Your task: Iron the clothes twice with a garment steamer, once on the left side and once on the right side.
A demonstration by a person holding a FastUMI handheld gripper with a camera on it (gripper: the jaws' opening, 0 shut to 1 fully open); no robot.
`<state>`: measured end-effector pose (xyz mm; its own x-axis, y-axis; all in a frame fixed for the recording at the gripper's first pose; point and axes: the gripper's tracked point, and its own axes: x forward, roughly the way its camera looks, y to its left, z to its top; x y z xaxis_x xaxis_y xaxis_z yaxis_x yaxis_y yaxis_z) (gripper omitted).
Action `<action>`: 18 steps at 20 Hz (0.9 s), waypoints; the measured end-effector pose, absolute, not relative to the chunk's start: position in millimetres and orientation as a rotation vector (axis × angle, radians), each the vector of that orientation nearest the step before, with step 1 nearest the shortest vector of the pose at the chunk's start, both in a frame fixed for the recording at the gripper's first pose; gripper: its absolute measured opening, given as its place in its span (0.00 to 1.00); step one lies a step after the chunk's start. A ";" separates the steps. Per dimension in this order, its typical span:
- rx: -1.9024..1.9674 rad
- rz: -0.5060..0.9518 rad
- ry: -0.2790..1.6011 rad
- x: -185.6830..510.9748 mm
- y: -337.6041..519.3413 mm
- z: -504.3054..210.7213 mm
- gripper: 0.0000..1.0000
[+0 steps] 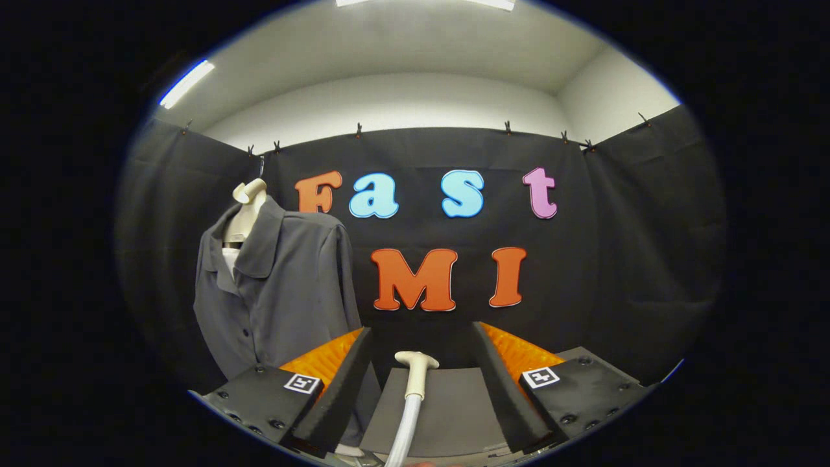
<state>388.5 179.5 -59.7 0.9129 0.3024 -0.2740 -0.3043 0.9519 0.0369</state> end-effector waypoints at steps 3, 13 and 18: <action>-0.025 0.315 0.425 439.3 200.1 -111.4 0.98; -0.067 0.262 0.895 515.7 208.1 -314.5 0.99; -0.034 0.260 1.056 526.0 207.9 -360.4 1.00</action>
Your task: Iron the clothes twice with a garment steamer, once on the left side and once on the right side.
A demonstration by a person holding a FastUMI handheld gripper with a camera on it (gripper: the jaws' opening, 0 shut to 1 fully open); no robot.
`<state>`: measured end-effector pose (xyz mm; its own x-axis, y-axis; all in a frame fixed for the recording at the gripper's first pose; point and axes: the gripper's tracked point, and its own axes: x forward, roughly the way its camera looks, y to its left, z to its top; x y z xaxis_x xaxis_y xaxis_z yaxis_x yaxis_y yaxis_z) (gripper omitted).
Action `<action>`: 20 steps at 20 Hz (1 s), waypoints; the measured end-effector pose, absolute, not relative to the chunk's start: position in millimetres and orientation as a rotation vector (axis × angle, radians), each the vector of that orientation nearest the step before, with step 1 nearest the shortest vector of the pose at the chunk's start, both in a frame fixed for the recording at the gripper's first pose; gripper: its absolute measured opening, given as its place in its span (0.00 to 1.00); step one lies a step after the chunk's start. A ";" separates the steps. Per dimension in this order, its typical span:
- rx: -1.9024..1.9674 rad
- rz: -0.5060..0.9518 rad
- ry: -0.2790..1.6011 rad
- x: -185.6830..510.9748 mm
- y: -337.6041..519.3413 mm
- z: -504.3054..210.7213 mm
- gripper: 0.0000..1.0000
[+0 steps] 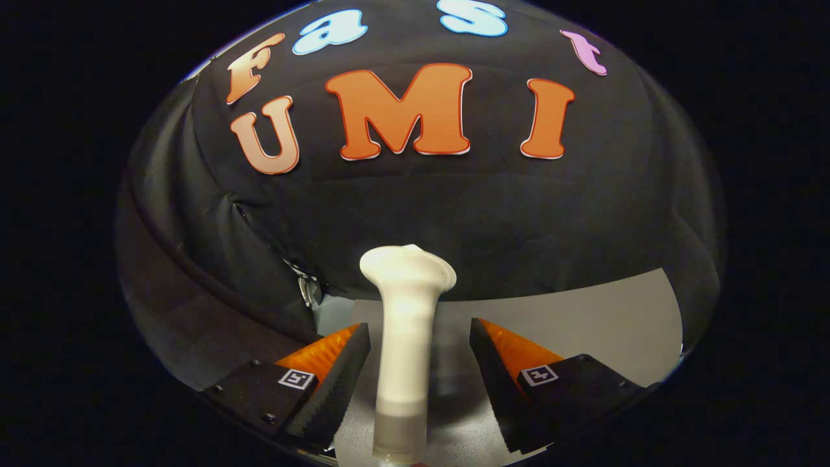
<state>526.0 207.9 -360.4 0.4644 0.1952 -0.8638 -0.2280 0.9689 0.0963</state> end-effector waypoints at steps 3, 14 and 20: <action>-0.001 0.275 1.111 522.9 210.7 -372.8 0.97; 0.107 0.324 1.128 505.9 224.7 -377.1 0.45; 0.196 0.248 1.033 509.8 203.5 -343.9 0.40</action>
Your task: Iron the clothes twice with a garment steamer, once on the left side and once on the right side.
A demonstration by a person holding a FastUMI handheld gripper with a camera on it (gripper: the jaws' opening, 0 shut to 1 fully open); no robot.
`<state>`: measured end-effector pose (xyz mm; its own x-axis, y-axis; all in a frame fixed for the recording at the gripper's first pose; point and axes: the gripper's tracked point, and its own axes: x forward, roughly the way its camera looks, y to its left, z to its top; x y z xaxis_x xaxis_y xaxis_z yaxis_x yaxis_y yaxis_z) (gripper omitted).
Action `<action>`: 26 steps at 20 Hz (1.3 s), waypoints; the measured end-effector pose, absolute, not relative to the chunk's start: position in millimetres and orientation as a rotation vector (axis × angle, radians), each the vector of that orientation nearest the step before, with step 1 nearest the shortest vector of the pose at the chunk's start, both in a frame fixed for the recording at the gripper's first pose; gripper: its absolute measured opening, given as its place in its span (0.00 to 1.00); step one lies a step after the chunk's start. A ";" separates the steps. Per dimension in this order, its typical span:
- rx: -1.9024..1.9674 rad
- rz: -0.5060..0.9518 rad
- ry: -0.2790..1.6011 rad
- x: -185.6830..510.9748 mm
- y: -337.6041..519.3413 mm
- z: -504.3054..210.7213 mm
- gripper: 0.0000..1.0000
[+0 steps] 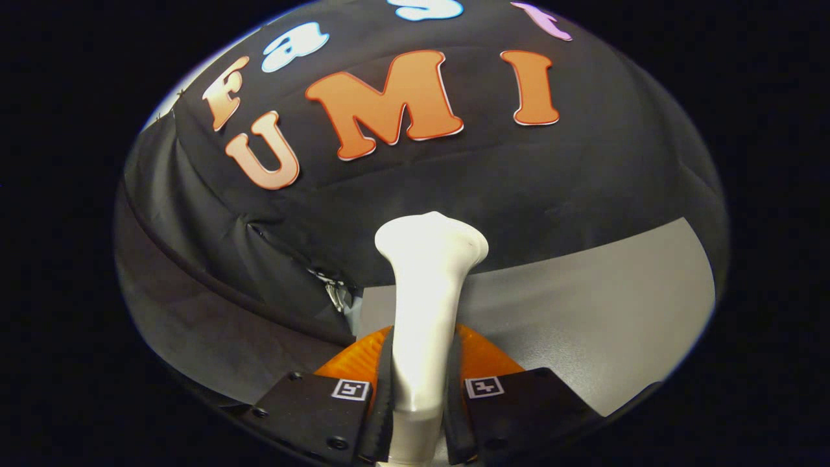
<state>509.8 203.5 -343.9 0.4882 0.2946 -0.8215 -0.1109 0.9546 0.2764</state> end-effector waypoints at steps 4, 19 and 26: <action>0.164 0.205 0.913 508.7 180.7 -299.9 0.39; 0.012 0.142 0.436 374.4 128.0 -156.7 0.39; 0.022 0.210 0.304 284.2 129.6 -106.0 0.39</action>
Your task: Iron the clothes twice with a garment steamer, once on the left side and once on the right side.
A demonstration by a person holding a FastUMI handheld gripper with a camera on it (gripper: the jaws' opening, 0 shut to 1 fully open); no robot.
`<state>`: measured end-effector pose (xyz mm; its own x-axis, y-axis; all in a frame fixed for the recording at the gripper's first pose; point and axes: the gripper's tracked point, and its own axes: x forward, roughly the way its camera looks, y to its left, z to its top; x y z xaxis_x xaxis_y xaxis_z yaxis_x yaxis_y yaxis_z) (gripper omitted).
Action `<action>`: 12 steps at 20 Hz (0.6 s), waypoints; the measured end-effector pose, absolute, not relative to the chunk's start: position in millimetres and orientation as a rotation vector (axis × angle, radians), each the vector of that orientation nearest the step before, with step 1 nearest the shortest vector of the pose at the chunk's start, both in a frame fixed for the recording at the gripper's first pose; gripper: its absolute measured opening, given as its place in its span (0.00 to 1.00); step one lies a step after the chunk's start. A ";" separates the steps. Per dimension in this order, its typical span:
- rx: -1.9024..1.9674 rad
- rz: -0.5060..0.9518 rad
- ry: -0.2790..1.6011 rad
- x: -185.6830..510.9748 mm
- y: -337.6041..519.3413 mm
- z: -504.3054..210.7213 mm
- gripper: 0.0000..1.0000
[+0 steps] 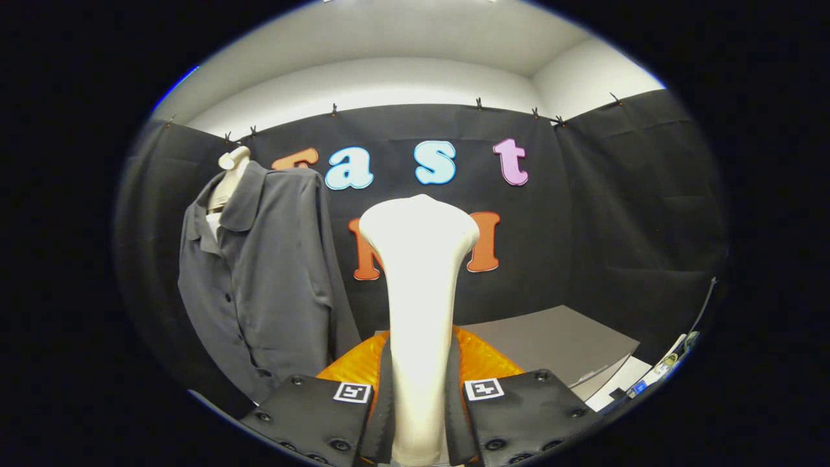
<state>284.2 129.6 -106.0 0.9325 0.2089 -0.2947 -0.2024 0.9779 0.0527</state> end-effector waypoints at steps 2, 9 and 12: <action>0.019 0.229 0.275 260.8 127.3 -98.0 0.39; 0.016 0.309 0.220 190.3 125.2 -90.6 0.39; 0.028 0.327 0.189 171.9 129.0 -80.7 0.39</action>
